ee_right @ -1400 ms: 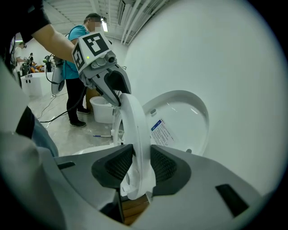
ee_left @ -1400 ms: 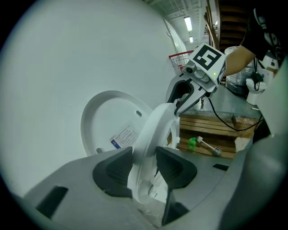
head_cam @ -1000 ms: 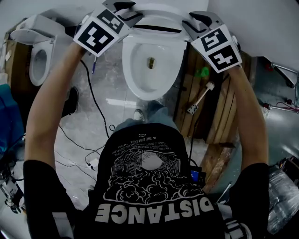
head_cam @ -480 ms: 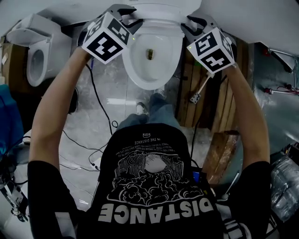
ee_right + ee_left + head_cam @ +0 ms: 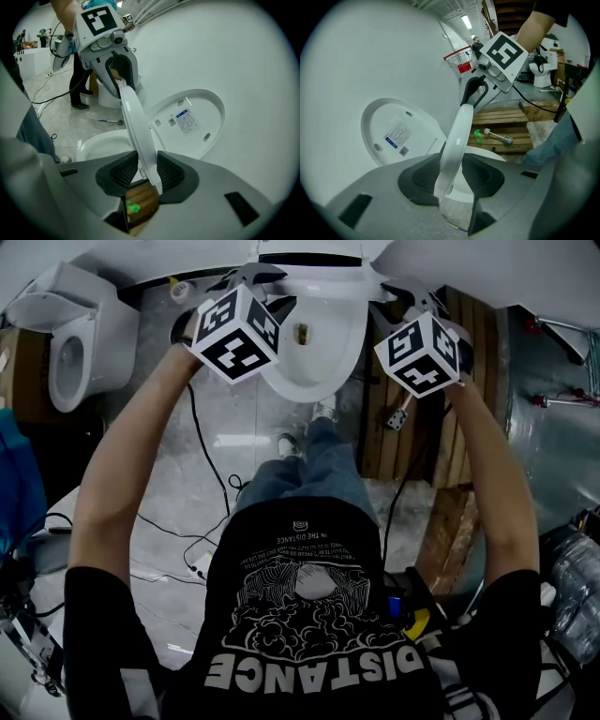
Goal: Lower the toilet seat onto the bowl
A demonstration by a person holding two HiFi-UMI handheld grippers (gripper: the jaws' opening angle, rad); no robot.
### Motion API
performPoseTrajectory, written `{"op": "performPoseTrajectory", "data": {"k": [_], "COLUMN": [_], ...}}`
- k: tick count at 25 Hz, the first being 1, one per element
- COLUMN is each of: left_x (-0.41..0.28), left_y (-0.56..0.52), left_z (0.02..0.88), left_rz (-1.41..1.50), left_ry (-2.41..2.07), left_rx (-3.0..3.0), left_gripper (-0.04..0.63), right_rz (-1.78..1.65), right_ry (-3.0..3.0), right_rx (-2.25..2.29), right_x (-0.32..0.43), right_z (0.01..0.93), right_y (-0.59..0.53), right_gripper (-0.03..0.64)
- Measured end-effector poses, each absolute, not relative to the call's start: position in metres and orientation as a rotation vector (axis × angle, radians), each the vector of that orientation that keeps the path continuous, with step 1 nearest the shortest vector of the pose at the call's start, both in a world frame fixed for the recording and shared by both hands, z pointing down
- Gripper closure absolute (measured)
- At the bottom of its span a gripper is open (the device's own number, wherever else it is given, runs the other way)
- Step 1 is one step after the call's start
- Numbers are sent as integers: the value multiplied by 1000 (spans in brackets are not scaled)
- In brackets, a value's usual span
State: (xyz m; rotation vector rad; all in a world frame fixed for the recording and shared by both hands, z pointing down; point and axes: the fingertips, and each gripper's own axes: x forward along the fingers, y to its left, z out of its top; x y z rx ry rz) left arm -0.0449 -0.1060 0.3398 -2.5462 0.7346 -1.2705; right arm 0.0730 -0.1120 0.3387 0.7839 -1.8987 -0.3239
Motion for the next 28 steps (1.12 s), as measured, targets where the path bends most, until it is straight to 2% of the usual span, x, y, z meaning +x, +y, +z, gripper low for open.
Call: {"op": "performPoseTrajectory", "data": {"k": [28], "left_x": [-38], "left_y": [-16], "left_z": [444], "left_rz": [-1375], "left_ry": [614], "left_rx": [-2437], "left_gripper": [420], "right_rz": [-469], "right_ry": [-1834], "right_rx": [536], "right_x": [76], "right_z": [441], "right_y": [-25], "right_gripper": [462]}}
